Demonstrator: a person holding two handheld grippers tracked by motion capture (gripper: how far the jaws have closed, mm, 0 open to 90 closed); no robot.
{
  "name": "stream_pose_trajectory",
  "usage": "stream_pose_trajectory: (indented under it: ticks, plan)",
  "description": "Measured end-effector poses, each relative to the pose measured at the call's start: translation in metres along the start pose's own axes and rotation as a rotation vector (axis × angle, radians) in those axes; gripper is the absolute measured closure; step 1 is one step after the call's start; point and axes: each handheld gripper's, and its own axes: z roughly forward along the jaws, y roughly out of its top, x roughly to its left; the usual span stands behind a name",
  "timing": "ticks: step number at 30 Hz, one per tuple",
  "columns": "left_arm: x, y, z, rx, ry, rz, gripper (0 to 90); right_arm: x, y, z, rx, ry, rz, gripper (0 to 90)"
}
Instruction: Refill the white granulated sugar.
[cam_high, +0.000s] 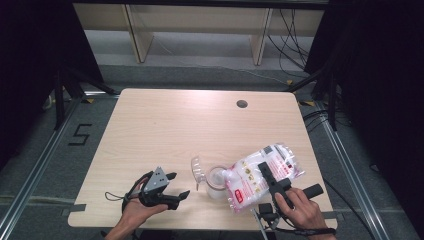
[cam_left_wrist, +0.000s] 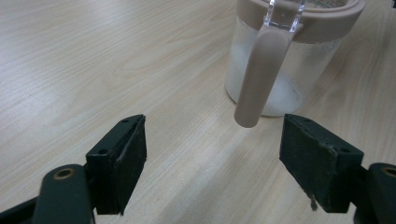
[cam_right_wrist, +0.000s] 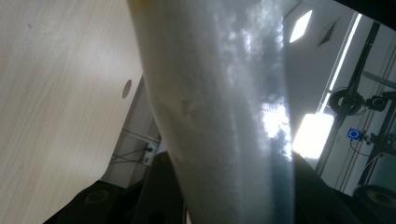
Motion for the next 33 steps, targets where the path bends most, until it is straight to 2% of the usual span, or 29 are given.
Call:
stream_pose_trajectory:
  ticks: [2,3,10,11,12,15,23,33]
  plan:
    - [0.0005,0.0001,-0.0005,0.004,0.001,0.006,22.9,-0.0001,0.0002,-0.0001,-0.001,-0.001,0.002,75.1]
    - [0.0005,0.0001,-0.0007,0.004,0.002,0.005,22.9,-0.0021,0.0007,-0.0001,-0.007,-0.008,-0.021,75.1]
    - [0.0004,0.0002,-0.0007,0.004,0.003,0.006,22.9,-0.0022,0.0004,-0.0004,-0.008,-0.013,-0.020,75.4]
    - [0.0004,0.0002,-0.0008,0.004,0.002,0.006,22.9,-0.0002,0.0001,-0.0001,-0.006,-0.008,0.004,75.4]
    - [0.0004,0.0002,-0.0008,0.004,0.002,0.006,22.9,-0.0018,0.0007,-0.0002,-0.009,-0.017,-0.012,75.5]
    - [0.0010,0.0004,-0.0010,0.003,0.003,0.016,22.9,-0.0019,0.0009,-0.0004,-0.009,-0.009,-0.018,75.5]
    - [0.0010,0.0004,-0.0012,0.002,0.005,0.015,22.8,-0.0014,0.0010,-0.0004,-0.009,-0.012,-0.009,75.7]
    - [0.0009,0.0004,-0.0013,0.002,0.005,0.016,22.9,-0.0022,0.0014,-0.0001,-0.022,-0.020,-0.026,76.0]
